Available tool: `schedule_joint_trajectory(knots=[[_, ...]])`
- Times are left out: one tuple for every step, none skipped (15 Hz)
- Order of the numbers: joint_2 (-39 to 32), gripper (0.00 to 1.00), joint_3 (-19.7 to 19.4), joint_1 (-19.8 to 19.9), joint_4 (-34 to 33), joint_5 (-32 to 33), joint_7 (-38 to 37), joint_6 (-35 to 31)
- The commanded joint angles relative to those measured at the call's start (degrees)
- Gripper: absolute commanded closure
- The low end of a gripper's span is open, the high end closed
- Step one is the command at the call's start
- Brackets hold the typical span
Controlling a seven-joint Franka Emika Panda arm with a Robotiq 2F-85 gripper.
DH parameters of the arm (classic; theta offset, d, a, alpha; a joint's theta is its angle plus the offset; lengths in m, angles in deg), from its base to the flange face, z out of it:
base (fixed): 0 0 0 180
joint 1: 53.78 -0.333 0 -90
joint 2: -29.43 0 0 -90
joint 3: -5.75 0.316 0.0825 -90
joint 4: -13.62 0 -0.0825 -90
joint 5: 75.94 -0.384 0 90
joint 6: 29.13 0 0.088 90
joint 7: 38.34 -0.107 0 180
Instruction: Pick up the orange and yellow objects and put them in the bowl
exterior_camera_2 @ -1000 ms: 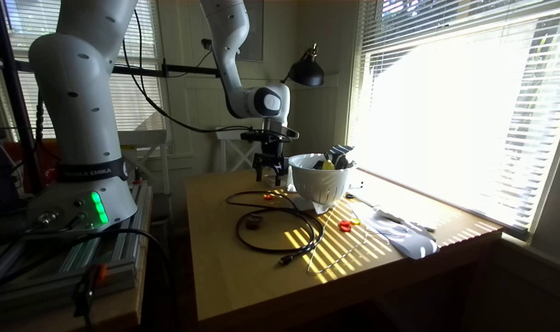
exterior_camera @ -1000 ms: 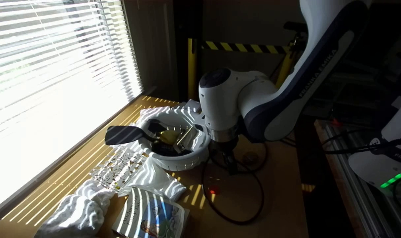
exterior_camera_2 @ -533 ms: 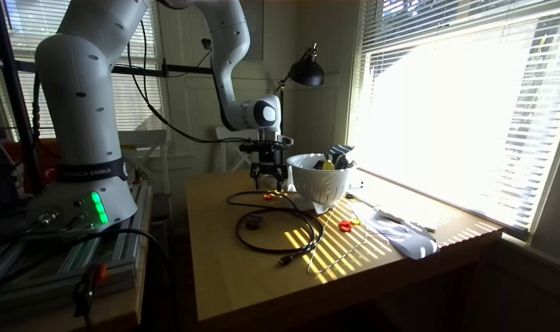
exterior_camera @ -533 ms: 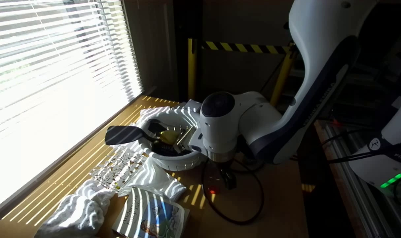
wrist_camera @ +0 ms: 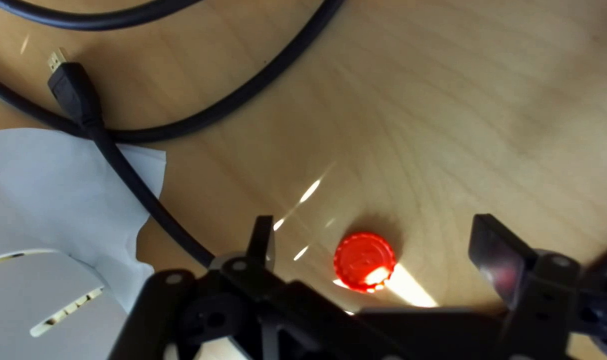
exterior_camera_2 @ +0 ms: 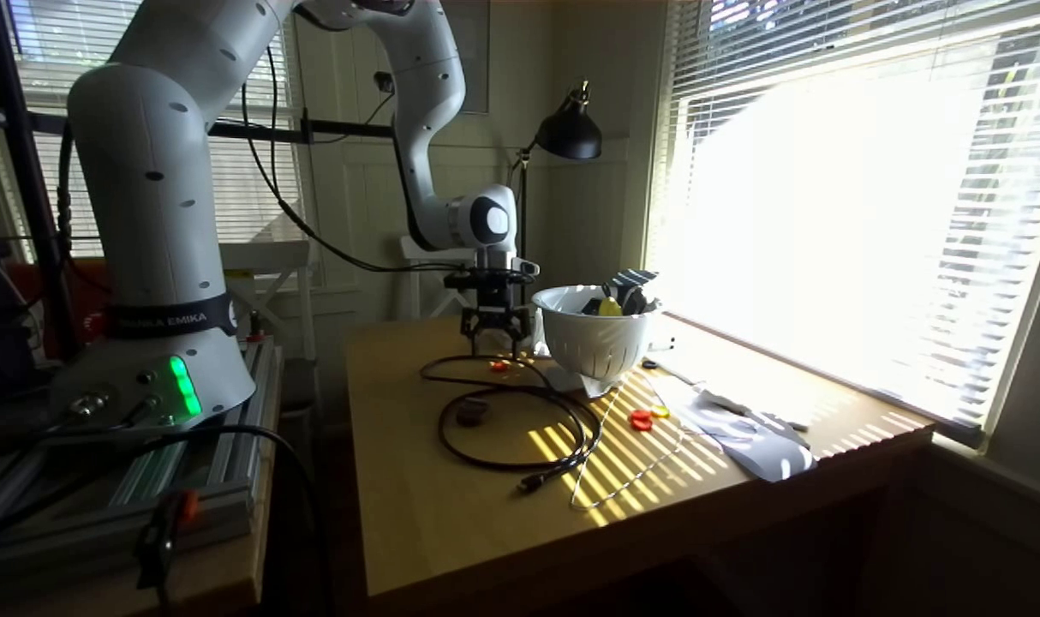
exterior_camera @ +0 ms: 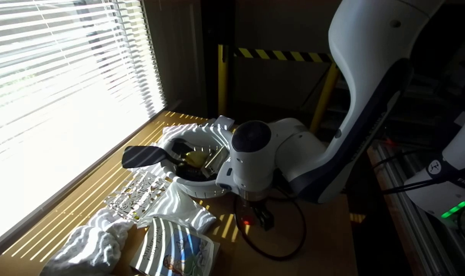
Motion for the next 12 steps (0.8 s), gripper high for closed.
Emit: schedule_joint_trajectory(knots=[[-0.3, 0.0, 1.06, 2.36, 0.29, -1.73, 1.65, -2.63], [-0.59, 0.0, 1.34, 3.14, 0.09, -1.84, 2.59, -3.6], [-0.92, 0.0, 1.92, 4.16, -0.18, -2.19, 3.94, -4.39], [-1.3, 0.0, 2.83, 5.52, -0.41, -2.93, 5.69, -5.15], [-1.84, 0.0, 4.09, 7.04, -0.83, -3.99, 7.77, -5.48], [-2.39, 0.0, 5.33, 8.29, -1.33, -5.01, 9.81, -5.2], [-2.75, 0.0, 6.37, 9.15, -1.66, -5.99, 11.39, -4.34], [-3.17, 0.0, 7.0, 9.41, -1.99, -6.41, 12.53, -3.58], [-3.38, 0.0, 7.12, 9.23, -2.2, -6.53, 13.01, -3.23], [-3.64, 0.02, 7.04, 8.94, -2.49, -6.45, 13.17, -3.04], [-3.89, 0.06, 7.3, 8.99, -2.71, -6.65, 13.55, -2.87], [-4.11, 0.1, 7.14, 8.63, -2.85, -6.61, 13.18, -2.9]])
